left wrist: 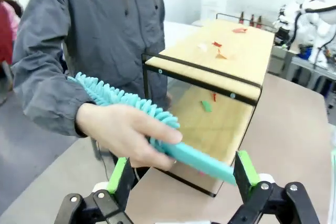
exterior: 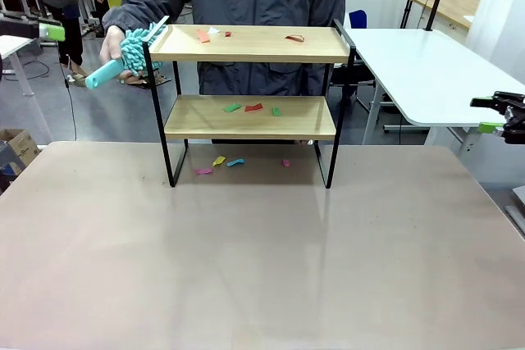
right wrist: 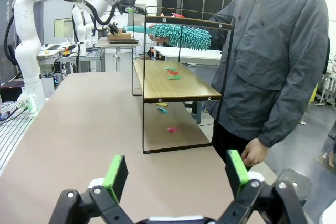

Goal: Clean the shelf.
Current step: Pick up the Duster handed by the human.

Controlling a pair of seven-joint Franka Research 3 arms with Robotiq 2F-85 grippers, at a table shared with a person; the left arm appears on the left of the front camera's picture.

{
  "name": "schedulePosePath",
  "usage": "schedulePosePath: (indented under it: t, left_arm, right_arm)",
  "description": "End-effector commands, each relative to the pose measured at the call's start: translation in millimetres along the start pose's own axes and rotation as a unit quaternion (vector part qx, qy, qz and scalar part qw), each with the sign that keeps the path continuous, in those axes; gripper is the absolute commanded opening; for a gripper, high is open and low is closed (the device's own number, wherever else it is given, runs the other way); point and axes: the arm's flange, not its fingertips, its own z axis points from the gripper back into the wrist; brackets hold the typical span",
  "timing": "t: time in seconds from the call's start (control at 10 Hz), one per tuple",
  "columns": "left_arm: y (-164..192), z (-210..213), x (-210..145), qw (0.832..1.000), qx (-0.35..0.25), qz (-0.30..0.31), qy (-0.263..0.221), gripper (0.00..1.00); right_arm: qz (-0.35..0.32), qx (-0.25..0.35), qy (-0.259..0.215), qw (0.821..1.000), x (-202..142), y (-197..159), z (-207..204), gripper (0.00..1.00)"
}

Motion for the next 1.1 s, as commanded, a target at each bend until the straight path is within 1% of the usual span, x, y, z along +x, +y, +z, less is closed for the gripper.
schedulePosePath:
  t: [0.0,0.1,0.2,0.3,0.4,0.5,0.8,0.9,1.0]
  left_arm:
    - [-51,-15,25,0.993,0.06,0.074,0.068,1.0]
    - [-69,-23,39,0.982,0.105,0.118,0.104,1.0]
    - [-84,-32,50,0.966,0.155,0.152,0.141,1.0]
    - [-95,-39,59,0.946,0.199,0.185,0.177,1.0]
    - [-105,-44,62,0.944,0.221,0.176,0.172,1.0]
    - [-84,-31,55,0.969,0.182,0.108,0.127,1.0]
    - [-84,-31,55,0.969,0.182,0.108,0.127,1.0]
    - [-91,-38,58,0.963,0.198,0.123,0.138,1.0]
    - [-109,-42,67,0.95,0.232,0.139,0.157,1.0]
  right_arm:
    - [0.002,0.0,0.001,1.0,2,-1,-1,1.0]
    - [0.002,0.0,0.001,1.0,2,-1,-1,1.0]
    - [0.002,0.0,0.001,1.0,2,-1,-1,1.0]
    - [0.002,0.0,0.001,1.0,2,-1,-1,1.0]
    - [0.002,0.0,0.001,1.0,2,-1,-1,1.0]
    - [0.002,0.0,0.001,1.0,2,-1,-1,1.0]
    - [0.002,0.0,0.001,1.0,2,-1,-1,1.0]
    - [0.002,0.0,0.001,1.0,2,-1,-1,1.0]
    - [0.002,0.0,0.001,1.0,2,-1,-1,1.0]
